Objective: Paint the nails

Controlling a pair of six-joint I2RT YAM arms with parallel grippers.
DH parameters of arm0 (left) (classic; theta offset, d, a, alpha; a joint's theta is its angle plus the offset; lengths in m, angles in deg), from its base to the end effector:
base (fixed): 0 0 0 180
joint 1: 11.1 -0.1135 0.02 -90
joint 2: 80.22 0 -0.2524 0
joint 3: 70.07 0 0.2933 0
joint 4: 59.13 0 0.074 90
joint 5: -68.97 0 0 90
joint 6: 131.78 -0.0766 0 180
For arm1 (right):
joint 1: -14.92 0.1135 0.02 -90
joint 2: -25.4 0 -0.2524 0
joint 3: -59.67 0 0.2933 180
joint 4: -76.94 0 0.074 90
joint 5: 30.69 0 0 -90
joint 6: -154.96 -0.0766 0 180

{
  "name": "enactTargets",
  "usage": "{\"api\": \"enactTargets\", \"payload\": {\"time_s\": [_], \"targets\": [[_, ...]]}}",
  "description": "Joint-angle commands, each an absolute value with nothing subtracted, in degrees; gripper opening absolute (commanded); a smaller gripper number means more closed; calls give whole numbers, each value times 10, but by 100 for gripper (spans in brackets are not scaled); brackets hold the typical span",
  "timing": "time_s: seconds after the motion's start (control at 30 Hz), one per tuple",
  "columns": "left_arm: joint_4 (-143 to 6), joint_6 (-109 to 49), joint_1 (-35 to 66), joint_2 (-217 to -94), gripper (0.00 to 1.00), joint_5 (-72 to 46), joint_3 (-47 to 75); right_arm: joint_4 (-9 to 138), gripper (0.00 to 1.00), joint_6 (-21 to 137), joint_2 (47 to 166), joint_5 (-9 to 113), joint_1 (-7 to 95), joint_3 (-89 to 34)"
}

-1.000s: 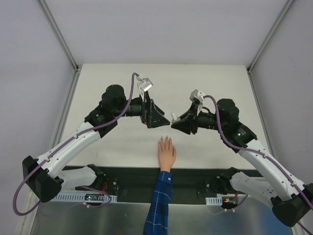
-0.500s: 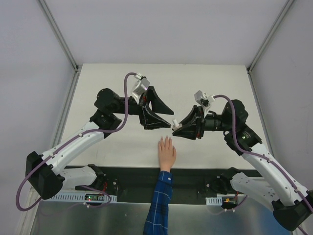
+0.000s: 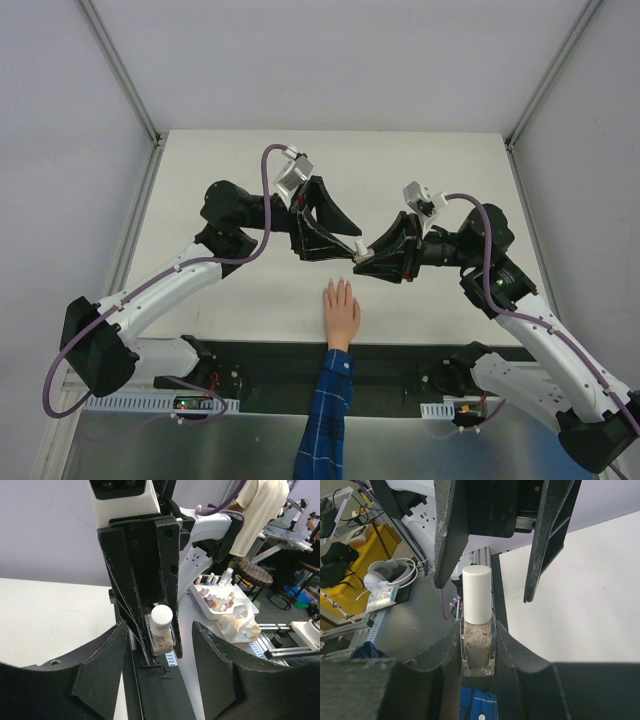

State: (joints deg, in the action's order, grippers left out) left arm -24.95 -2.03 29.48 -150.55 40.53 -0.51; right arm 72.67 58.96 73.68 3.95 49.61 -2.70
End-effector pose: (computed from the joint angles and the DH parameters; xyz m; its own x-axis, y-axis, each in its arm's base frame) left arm 0.1996 -0.2597 0.4081 -0.2330 -0.2014 -0.9514 0.9342 -0.3181 -0.1615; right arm 0.1716 0.1954 0.3933 0.0360 0.0972 -0.9946 -0.9993 -0.0042 -0.0366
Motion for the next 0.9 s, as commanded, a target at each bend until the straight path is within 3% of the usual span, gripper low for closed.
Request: {"api": "enactTargets", "payload": {"time_s": [0.0,0.43,0.87], "targets": [[-173,8,302,-1508,53,417,20,772,0,590,727,35,494,-48],[-180,9,310,-1519,47,398,28,791,0,590,730,56,494,-46],[-228,-15,319,-1511,31,362,38,794,0,595,730,75,495,-41]]}}
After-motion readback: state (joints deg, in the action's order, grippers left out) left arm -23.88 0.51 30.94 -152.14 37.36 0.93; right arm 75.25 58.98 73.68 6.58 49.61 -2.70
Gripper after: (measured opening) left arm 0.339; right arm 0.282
